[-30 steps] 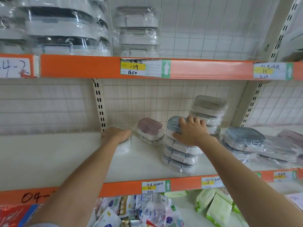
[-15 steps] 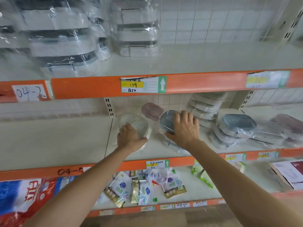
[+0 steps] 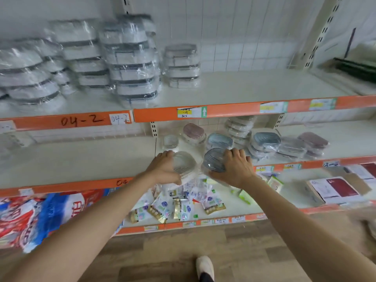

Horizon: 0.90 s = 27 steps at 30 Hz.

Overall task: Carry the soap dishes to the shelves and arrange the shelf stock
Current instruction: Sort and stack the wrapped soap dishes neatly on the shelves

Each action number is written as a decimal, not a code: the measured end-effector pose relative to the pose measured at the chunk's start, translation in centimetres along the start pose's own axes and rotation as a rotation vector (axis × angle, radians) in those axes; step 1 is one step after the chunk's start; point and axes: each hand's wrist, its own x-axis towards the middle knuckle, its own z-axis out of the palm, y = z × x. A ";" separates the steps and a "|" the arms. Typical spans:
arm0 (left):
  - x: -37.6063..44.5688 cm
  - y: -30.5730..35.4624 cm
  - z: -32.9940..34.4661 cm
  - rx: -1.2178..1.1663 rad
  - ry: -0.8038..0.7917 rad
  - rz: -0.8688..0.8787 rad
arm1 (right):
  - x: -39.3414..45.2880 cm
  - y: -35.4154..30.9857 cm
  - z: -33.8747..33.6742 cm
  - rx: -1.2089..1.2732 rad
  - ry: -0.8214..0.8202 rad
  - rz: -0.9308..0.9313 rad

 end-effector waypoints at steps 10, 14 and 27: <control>-2.6 4.3 -12.4 0.084 0.222 0.146 | 1.3 -0.6 -13.5 0.023 0.194 -0.054; 1.0 5.6 -15.1 0.100 0.282 0.156 | 5.2 0.6 -15.4 0.001 0.221 -0.056; 13.7 6.4 -18.0 0.009 0.119 0.056 | 22.7 5.9 -15.4 0.015 0.046 -0.164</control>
